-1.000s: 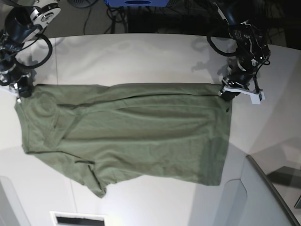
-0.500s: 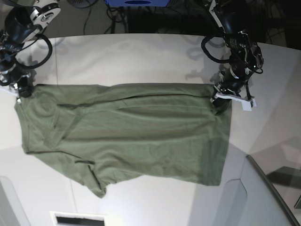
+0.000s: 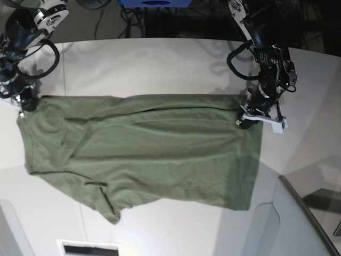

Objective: Layout the t-shirt on the table in an organized manner, then fold the t-shirt properly

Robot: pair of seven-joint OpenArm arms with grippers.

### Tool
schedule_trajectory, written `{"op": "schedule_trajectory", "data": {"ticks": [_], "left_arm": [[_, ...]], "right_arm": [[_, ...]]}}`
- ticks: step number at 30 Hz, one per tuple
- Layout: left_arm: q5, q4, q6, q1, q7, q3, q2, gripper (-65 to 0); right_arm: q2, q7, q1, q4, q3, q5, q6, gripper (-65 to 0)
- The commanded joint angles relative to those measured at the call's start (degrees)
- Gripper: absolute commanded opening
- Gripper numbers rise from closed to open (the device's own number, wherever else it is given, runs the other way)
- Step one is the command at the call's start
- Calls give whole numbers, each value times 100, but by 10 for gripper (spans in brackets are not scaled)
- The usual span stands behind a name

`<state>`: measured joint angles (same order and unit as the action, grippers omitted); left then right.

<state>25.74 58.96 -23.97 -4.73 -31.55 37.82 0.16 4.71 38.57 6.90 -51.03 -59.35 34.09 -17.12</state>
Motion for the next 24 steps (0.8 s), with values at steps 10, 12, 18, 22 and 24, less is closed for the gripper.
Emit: {"op": "schedule_trajectory", "data": {"ticks": [10, 12, 18, 22, 24], "left_arm": [[112, 1159, -61, 231, 39, 37, -38, -650], [112, 1185, -61, 258, 39, 37, -47, -650], [121, 1827, -61, 750, 30, 46, -56, -650], [218, 2741, -87, 1339, -427, 64, -38, -650], [604, 2979, -87, 1664, -542, 213, -65, -650]], "right_arm": [[8, 157, 18, 8, 23, -266, 143, -642], [8, 157, 18, 8, 23, -266, 143, -642], [8, 157, 1, 8, 23, -266, 143, -642], [8, 157, -8, 8, 23, -266, 143, -642], [8, 157, -8, 8, 23, -266, 143, -642]]}}
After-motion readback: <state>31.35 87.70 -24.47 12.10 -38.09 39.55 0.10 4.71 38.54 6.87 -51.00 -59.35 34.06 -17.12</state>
